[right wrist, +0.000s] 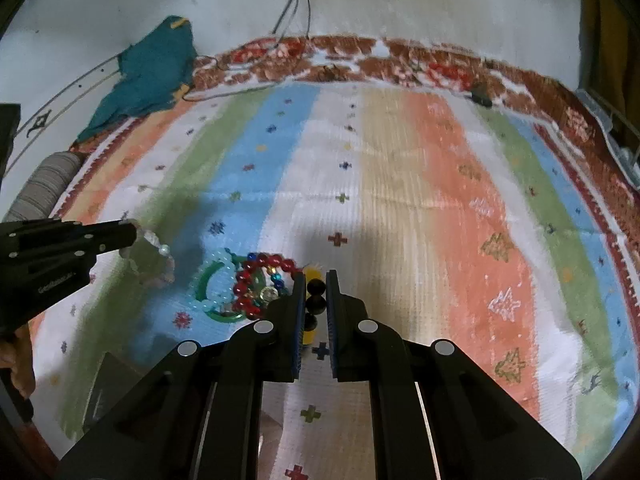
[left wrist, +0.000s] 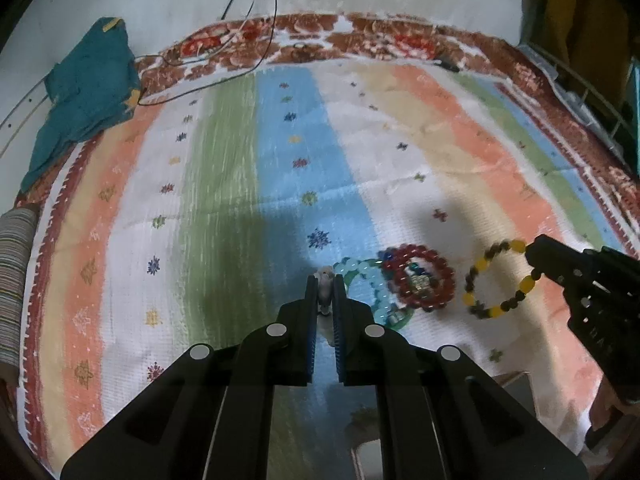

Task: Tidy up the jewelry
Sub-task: 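Lift both held bracelets and carry them over the silver tin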

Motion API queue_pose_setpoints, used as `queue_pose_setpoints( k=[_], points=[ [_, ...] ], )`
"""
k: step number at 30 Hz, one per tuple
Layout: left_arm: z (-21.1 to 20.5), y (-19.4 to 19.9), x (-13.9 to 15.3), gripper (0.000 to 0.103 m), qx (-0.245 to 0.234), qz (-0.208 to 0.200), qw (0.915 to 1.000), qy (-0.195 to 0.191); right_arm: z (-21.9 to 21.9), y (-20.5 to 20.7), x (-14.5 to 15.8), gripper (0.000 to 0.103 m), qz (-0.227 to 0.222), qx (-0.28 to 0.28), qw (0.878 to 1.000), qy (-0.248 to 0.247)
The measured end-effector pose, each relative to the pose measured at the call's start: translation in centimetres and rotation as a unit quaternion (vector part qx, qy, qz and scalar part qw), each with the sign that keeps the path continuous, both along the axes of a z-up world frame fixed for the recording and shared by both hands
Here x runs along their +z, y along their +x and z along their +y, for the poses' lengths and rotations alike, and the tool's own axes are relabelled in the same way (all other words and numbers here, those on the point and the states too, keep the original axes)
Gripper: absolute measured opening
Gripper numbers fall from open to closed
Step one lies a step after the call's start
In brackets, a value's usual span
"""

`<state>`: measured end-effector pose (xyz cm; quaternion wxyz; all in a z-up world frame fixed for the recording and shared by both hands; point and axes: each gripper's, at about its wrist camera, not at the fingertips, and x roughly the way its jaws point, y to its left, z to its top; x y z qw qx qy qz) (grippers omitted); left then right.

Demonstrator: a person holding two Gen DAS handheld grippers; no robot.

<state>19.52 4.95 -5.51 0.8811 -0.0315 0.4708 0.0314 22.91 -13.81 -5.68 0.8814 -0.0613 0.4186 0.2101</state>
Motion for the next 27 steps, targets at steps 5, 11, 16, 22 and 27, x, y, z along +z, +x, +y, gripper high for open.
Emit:
queue_pose_setpoints(
  k=[5, 11, 16, 22, 27],
  points=[
    [0.0, -1.2, 1.7, 0.007, 0.007, -0.016, 0.9996, -0.023, -0.1, -1.1, 1.2, 0.011, -0.02, 0.001, 1.0, -0.003],
    [-1.4, -2.8, 2.9, 0.006, -0.013, -0.035, 0.9993, -0.004, -0.4, -2.9, 2.6, 0.011, -0.038, 0.01, 0.999, 0.025],
    [-2.3, -4.0, 3.9, 0.006, -0.029, -0.051, 0.9982, 0.008, -0.4, -4.3, 4.1, 0.011, -0.06, 0.023, 0.997, 0.038],
    [-2.8, -5.3, 4.5, 0.006, -0.041, -0.056, 0.9975, 0.007, -0.9, -5.5, 4.5, 0.011, -0.063, 0.03, 0.996, 0.054],
    [-3.0, -6.6, 5.0, 0.006, -0.047, -0.062, 0.997, -0.004, -1.1, -6.8, 5.2, 0.011, -0.07, 0.038, 0.995, 0.065]
  ],
)
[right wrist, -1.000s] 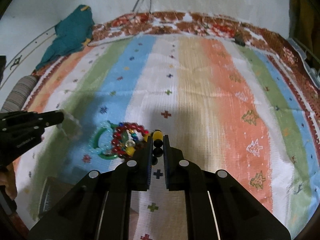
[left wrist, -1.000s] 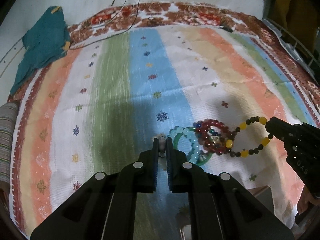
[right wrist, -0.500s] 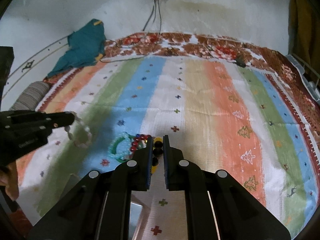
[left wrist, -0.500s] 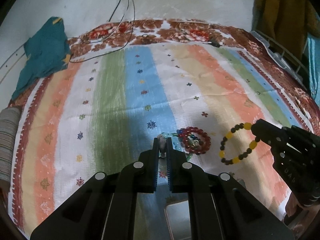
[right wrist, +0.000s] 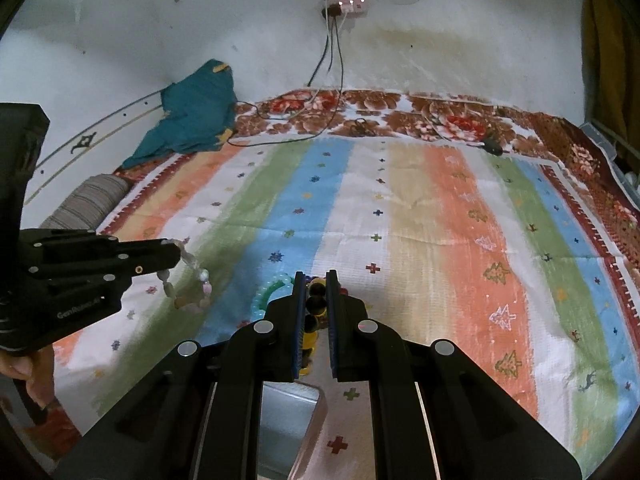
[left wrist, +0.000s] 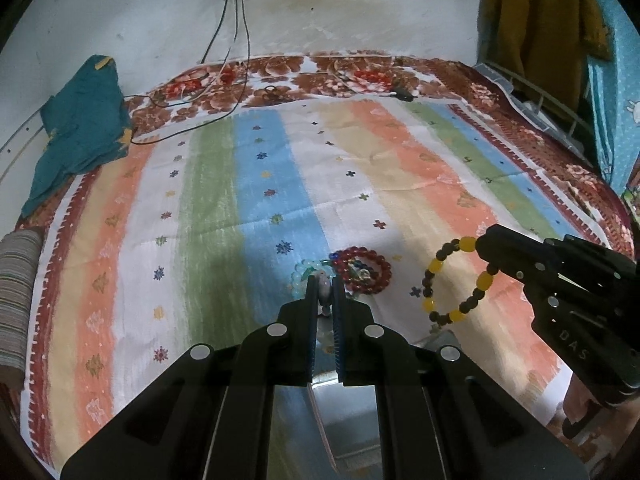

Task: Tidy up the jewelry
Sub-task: 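Lift both held bracelets and carry them over the silver tin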

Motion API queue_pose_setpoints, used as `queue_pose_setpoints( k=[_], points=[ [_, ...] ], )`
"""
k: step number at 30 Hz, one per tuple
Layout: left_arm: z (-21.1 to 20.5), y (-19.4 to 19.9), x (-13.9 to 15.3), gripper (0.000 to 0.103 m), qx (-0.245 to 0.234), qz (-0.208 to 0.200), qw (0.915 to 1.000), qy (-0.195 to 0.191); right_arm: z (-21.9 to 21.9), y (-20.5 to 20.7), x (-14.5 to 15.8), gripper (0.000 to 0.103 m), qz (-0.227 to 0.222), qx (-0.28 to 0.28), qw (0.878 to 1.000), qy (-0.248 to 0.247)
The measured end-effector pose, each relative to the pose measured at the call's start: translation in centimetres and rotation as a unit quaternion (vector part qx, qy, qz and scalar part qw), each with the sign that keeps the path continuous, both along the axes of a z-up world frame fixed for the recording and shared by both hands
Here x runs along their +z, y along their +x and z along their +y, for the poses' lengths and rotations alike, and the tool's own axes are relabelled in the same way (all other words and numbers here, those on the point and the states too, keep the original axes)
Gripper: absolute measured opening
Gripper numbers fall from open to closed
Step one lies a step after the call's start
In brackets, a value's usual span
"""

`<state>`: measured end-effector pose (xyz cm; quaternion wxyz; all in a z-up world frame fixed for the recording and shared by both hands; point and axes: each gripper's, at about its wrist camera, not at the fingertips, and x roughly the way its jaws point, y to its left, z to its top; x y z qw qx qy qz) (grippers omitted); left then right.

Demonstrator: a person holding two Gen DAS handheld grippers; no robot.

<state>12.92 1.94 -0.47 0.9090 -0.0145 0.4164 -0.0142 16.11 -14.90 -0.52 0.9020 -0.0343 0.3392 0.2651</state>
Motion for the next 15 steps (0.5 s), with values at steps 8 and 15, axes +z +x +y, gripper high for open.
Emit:
queue_pose_setpoints(
  k=[8, 15],
  points=[
    [-0.8, -2.3, 0.9, 0.006, -0.014, -0.011, 0.9998, -0.01, -0.4, -2.2, 1.2, 0.011, -0.007, 0.013, 1.0, 0.014],
    [-1.8, -3.9, 1.2, 0.006, -0.026, -0.017, 0.9994, -0.016, -0.2, -4.5, 2.3, 0.011, -0.025, 0.032, 0.999, 0.02]
  ],
)
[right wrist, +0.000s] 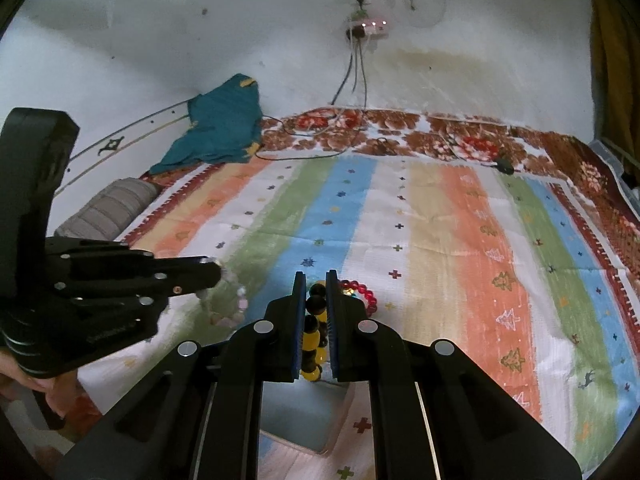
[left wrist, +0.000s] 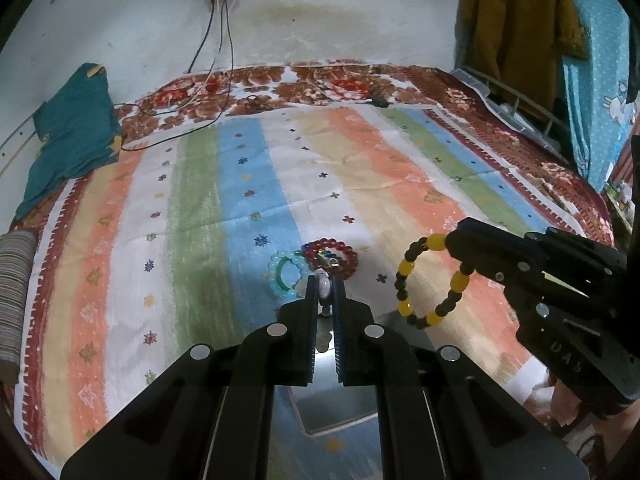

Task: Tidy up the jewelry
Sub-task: 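Lift both held bracelets and carry them over the silver tin, then open both grippers to drop the bracelets into the silver tin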

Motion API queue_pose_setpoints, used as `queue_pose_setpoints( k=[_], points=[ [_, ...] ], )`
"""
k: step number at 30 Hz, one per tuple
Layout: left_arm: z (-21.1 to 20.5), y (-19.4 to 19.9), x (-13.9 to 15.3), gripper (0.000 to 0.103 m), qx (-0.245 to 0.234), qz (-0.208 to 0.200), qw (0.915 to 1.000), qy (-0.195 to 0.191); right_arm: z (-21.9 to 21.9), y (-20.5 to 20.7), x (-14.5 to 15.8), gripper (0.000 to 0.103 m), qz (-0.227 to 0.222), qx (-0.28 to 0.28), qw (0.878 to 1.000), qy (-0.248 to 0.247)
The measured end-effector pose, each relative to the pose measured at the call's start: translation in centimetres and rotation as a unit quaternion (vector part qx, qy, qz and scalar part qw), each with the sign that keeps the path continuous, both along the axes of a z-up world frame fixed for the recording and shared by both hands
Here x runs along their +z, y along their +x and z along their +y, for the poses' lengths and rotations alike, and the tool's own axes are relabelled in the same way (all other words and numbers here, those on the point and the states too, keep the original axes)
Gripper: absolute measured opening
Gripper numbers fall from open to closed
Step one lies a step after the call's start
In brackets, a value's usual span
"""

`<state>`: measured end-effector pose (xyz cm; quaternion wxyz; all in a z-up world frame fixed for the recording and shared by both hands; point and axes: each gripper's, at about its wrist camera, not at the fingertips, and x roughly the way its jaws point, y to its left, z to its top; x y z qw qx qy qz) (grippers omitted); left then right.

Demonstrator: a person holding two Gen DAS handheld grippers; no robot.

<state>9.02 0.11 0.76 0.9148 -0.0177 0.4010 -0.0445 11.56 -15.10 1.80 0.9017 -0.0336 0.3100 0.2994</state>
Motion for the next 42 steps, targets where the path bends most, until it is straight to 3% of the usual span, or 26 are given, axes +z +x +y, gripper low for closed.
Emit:
queue_pose_setpoints(
  k=[17, 18, 20, 21, 22, 25, 30, 38, 42],
  points=[
    [-0.9, -2.0, -0.2, 0.007, -0.011, 0.013, 0.9998, -0.013, -0.3, -2.1, -1.0, 0.011, 0.027, 0.022, 0.999, 0.002],
    [-0.8, -2.0, -0.3, 0.012, -0.007, 0.015, 0.9998, -0.013, -0.4, -2.1, -1.1, 0.011, 0.029, 0.019, 0.999, 0.002],
    [-0.7, -2.1, -0.3, 0.029, 0.003, 0.018, 0.9998, -0.01, -0.7, -1.9, -1.4, 0.02, 0.035, 0.005, 0.999, -0.004],
    [-0.5, -2.2, -0.3, 0.031, 0.009, 0.017, 0.9998, -0.008, -0.9, -1.6, -1.5, 0.038, 0.038, -0.003, 0.999, -0.005],
    [-0.3, -2.1, -0.3, 0.031, 0.016, 0.017, 0.9997, -0.007, -1.1, -1.3, -1.7, 0.044, 0.042, -0.009, 0.999, -0.004],
    [0.5, -1.9, -0.4, 0.032, 0.03, 0.022, 0.9992, -0.012, -1.5, -0.7, -2.1, 0.044, 0.051, -0.019, 0.999, -0.007],
    [1.1, -1.3, -0.6, 0.042, 0.042, 0.026, 0.9987, -0.014, -1.7, 0.3, -2.6, 0.044, 0.058, -0.032, 0.998, -0.015],
    [2.2, 0.0, -1.5, 0.046, 0.059, 0.044, 0.9971, -0.022, -1.4, 1.9, -3.5, 0.044, 0.069, -0.045, 0.996, -0.032],
    [2.9, 1.1, -2.0, 0.05, 0.07, 0.053, 0.9959, -0.022, -1.4, 2.8, -3.6, 0.053, 0.072, -0.049, 0.996, -0.03]
  ],
)
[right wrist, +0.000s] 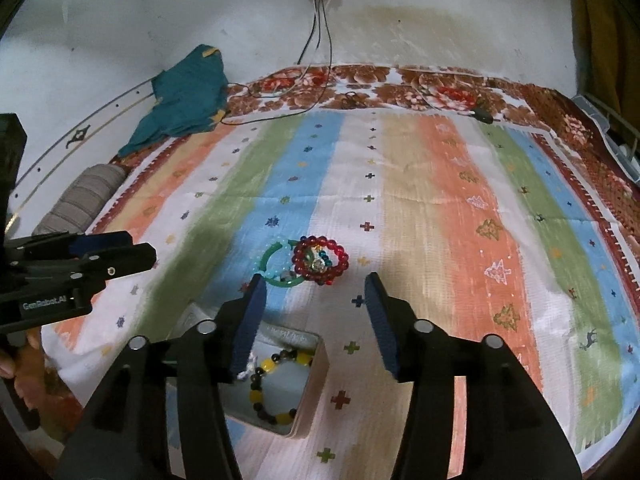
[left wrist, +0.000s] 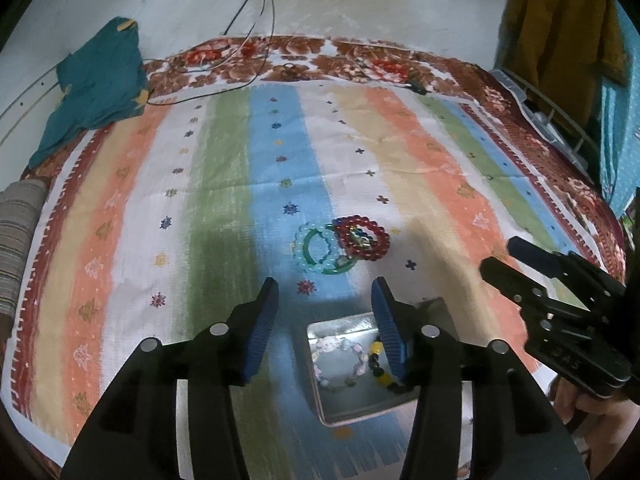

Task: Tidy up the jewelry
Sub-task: 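Open both grippers to drop the bracelets into the silver tin, then move both open grippers back to the remaining bracelets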

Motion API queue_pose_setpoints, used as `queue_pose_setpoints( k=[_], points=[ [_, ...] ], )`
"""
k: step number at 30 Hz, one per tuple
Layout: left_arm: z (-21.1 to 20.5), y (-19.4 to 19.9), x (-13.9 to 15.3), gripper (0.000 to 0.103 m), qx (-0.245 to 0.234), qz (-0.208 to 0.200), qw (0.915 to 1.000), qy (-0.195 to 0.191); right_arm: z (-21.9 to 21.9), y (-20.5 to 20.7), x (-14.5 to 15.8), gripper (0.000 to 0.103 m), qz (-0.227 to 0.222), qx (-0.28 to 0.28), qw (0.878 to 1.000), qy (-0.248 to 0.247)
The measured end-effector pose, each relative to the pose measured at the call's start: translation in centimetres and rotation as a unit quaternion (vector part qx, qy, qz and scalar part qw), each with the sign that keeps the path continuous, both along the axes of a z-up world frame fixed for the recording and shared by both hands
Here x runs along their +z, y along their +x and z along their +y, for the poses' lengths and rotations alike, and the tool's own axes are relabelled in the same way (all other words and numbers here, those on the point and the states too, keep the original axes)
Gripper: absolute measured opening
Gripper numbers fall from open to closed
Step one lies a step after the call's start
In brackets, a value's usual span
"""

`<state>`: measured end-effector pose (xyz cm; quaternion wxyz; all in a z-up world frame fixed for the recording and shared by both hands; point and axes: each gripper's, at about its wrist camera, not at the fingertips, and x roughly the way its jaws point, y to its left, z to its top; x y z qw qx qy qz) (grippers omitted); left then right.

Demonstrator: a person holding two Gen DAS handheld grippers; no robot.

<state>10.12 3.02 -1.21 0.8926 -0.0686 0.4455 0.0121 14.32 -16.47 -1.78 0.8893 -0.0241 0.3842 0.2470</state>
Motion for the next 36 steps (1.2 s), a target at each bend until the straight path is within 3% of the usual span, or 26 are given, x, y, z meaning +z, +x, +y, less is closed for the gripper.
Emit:
queue_pose_setpoints(
  k=[16, 36],
  points=[
    [2.0, 3.2, -1.6, 0.062, 0.018, 0.026, 0.9994, 0.01, 0.8, 3.2, -1.0, 0.07, 0.022, -0.004, 1.0, -0.003],
    [2.0, 6.3, -3.9, 0.063, 0.014, 0.055, 0.9984, 0.008, 2.3, 6.3, -3.1, 0.072, 0.04, -0.006, 0.999, -0.036]
  ],
)
